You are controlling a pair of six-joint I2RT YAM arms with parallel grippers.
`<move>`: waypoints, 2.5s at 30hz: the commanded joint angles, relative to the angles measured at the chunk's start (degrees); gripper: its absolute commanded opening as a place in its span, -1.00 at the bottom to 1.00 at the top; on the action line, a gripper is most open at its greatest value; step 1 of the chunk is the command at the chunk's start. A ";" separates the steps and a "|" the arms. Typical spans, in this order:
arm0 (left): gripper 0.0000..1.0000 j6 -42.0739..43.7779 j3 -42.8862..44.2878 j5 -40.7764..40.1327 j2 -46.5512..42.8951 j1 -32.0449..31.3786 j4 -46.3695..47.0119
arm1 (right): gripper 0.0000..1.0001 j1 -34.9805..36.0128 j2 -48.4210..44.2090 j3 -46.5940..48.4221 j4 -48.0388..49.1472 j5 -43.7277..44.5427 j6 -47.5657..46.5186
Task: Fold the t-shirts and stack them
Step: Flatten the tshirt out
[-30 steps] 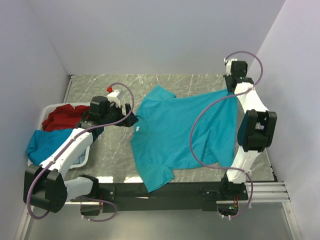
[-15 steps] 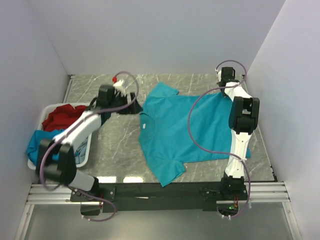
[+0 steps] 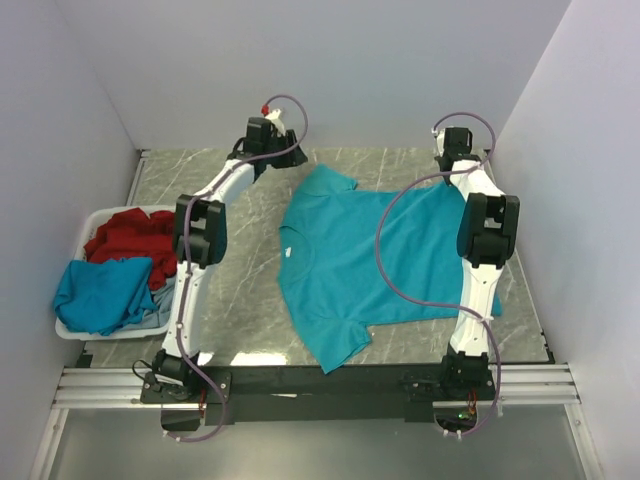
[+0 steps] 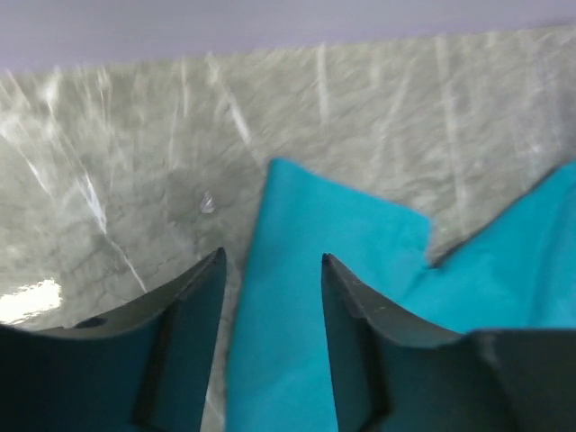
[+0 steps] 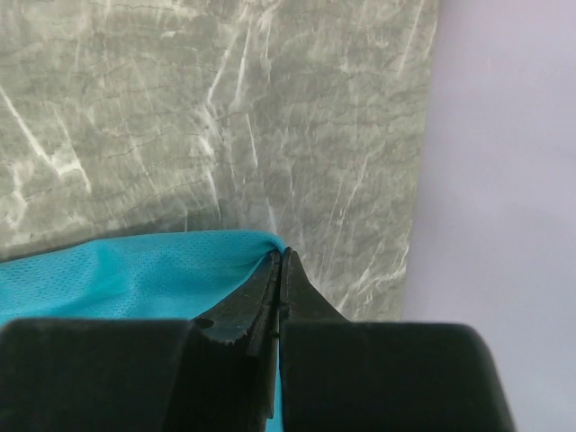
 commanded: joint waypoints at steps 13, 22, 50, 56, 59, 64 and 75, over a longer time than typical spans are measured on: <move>0.14 3.79 8.80 -2.90 7.97 -4.03 -6.24 | -1.00 -0.32 -4.44 -3.42 1.47 -3.56 0.69; 0.08 8.98 2.92 -17.14 5.69 -5.17 -10.66 | -1.00 -0.41 -6.99 -5.71 0.59 -4.44 1.40; 0.22 4.50 -27.78 -11.89 -16.47 1.51 2.02 | -1.00 0.12 -6.48 -2.82 -6.70 -15.34 4.92; 0.21 4.59 -14.08 -4.01 -7.78 3.53 -3.27 | -1.00 0.29 -1.98 4.84 -8.73 -15.60 5.27; 0.22 3.45 -9.85 4.53 -2.33 4.32 -3.27 | -1.00 0.47 -2.15 4.75 -8.56 -15.34 4.83; 0.19 1.43 -4.74 7.80 3.39 4.41 -3.01 | -1.00 0.47 -3.91 1.15 -7.15 -15.52 4.30; 0.11 1.42 1.06 3.78 8.14 2.30 -6.51 | -1.00 0.38 -6.37 -2.02 -6.27 -16.39 4.56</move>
